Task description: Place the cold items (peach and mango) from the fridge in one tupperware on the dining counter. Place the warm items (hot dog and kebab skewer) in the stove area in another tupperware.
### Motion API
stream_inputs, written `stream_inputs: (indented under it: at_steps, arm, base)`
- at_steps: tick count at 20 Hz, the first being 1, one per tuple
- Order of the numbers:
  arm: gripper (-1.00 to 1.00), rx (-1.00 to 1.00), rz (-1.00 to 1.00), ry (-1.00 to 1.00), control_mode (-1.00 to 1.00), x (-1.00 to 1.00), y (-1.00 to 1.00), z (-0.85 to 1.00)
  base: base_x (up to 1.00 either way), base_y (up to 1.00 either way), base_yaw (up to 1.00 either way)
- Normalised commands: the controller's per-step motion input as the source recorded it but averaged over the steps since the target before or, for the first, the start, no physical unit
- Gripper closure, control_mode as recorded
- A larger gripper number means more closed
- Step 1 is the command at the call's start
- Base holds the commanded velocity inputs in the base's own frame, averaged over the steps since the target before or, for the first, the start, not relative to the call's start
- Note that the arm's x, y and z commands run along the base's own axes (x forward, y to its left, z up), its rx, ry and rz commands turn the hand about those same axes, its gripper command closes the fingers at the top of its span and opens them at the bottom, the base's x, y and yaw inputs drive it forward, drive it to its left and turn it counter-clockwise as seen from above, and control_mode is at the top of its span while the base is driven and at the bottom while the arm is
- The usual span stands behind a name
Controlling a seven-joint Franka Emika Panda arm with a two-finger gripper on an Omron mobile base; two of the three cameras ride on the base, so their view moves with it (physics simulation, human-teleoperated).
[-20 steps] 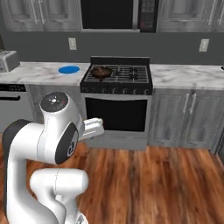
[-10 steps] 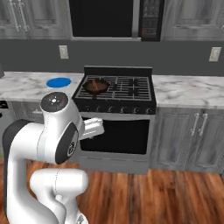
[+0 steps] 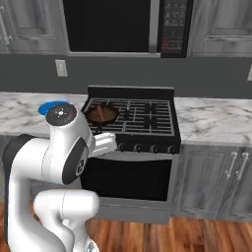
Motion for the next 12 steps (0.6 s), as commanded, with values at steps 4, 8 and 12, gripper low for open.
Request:
stream_inputs:
  at_steps: [4, 8, 12]
  arm:
    - [-1.0, 0.0, 0.0, 0.0, 1.0, 0.0, 0.0, 0.0]
    - [-1.0, 0.0, 0.0, 0.0, 1.0, 0.0, 0.0, 0.0]
    - [-1.0, 0.0, 0.0, 0.0, 1.0, 0.0, 0.0, 0.0]
  base:
    - [0.6, 0.34, 0.0]
    - [0.39, 0.36, -0.07]
    - [0.34, 0.31, -0.11]
